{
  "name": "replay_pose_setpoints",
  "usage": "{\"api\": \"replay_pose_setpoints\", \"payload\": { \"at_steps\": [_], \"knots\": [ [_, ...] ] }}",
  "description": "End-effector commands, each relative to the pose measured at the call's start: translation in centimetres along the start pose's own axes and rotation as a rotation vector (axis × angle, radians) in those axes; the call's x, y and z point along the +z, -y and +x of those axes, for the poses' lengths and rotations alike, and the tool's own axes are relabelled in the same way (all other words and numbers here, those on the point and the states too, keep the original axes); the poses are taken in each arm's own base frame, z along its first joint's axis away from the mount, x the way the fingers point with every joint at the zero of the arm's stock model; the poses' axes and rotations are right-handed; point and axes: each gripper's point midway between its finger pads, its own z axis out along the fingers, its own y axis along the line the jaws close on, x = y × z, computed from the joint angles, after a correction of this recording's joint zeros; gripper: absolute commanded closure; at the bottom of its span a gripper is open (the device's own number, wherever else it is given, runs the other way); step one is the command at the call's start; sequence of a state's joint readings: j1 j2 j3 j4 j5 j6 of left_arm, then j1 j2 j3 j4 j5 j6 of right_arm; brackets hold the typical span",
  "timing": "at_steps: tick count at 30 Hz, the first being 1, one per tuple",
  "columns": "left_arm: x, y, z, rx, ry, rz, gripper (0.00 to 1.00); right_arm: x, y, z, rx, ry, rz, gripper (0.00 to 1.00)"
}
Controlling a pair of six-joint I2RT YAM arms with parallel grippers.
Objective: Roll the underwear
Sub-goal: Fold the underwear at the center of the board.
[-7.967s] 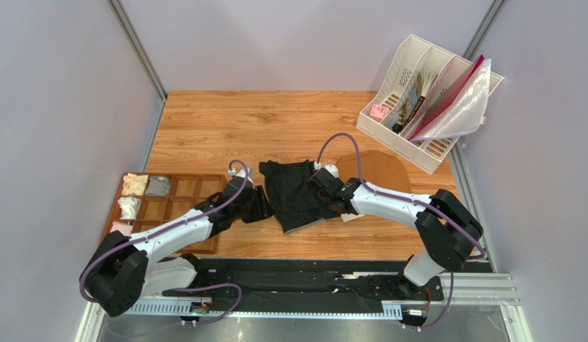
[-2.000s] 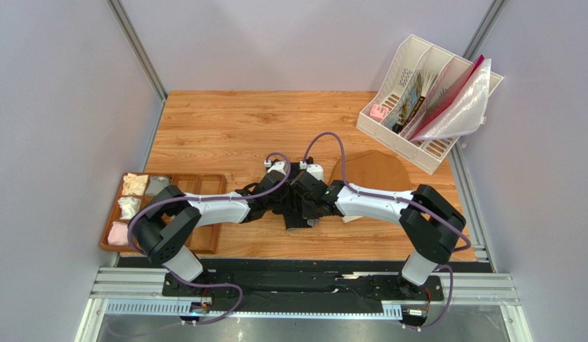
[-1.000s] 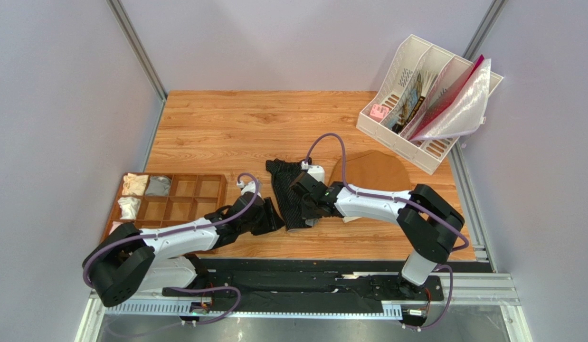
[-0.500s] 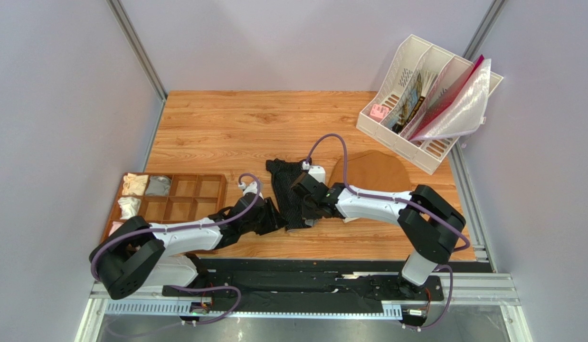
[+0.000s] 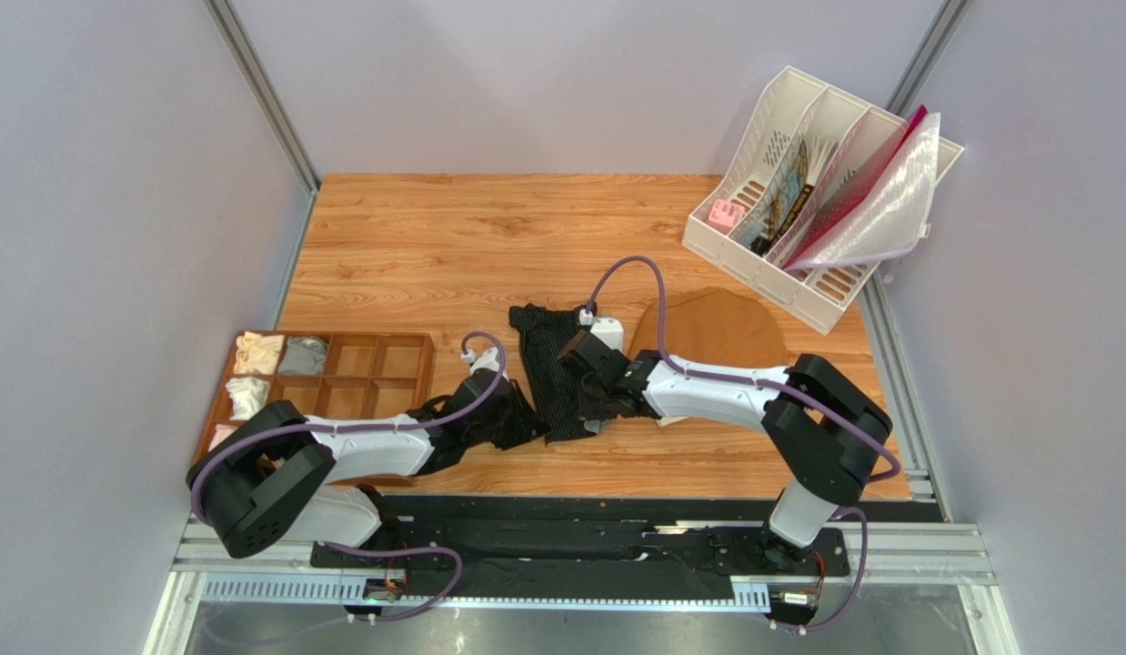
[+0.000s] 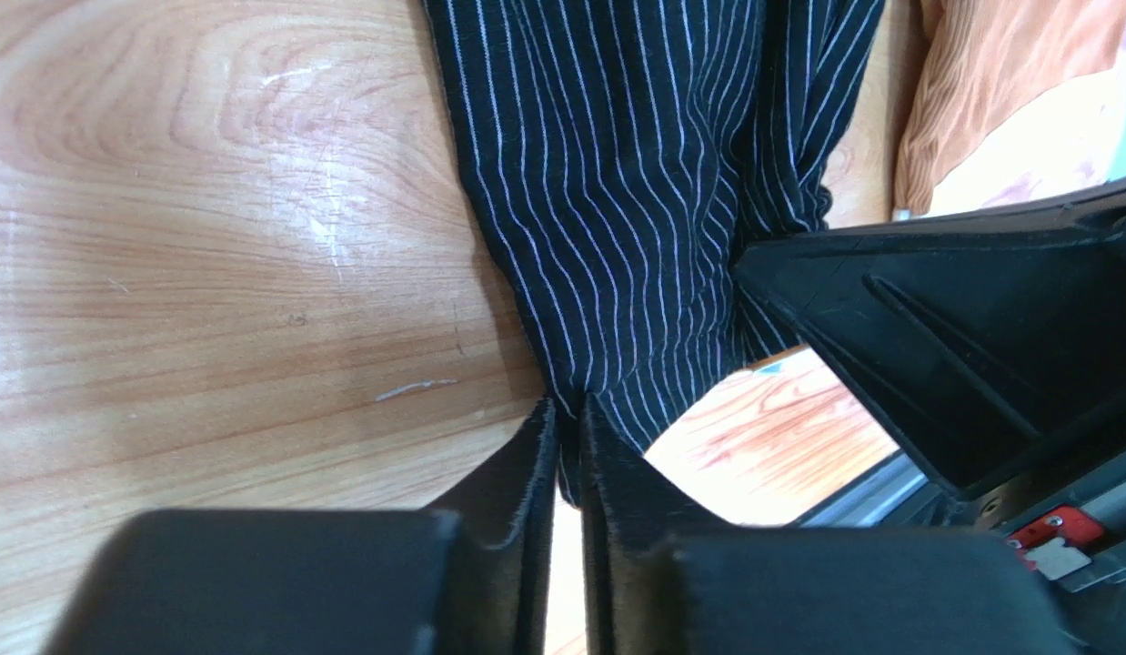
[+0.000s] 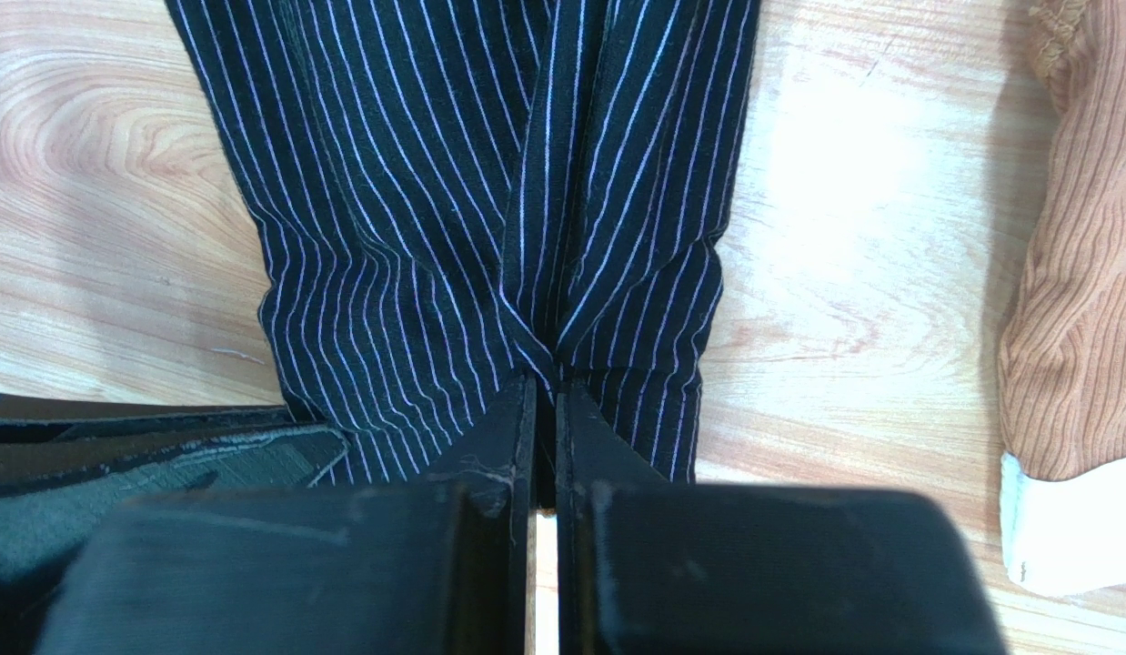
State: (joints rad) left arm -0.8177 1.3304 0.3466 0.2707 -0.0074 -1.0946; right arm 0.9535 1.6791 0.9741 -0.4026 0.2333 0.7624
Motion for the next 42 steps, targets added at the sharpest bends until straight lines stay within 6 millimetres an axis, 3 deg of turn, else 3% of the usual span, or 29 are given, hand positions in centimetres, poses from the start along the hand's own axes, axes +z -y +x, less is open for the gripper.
{"api": "replay_pose_setpoints", "payload": {
  "at_steps": [1, 9, 17, 27, 36, 42],
  "knots": [
    [0.1, -0.1, 0.0, 0.019, 0.007, 0.001, 0.96, -1.4, -1.0, -0.6, -0.015, 0.018, -0.019, 1.00],
    [0.1, 0.2, -0.4, 0.042, 0.015, -0.002, 1.00, -2.9, -4.0, -1.8, -0.065, 0.052, -0.057, 1.00],
    [-0.5, 0.1, -1.0, 0.054, 0.039, -0.019, 1.00, -3.4, -6.1, -0.9, -0.103, 0.039, -0.087, 1.00],
    [-0.7, 0.3, -1.2, 0.059, 0.045, -0.017, 1.00, -2.2, -8.4, 1.3, -0.139, -0.019, -0.154, 1.00],
    [-1.2, 0.1, -1.4, 0.059, 0.058, -0.022, 1.00, -0.9, -9.1, 2.8, -0.140, -0.071, -0.194, 0.99],
    [-1.5, -0.4, -1.4, 0.059, 0.068, -0.035, 1.00, -2.1, -9.3, 2.4, -0.154, -0.047, -0.242, 0.66]
  ]
}}
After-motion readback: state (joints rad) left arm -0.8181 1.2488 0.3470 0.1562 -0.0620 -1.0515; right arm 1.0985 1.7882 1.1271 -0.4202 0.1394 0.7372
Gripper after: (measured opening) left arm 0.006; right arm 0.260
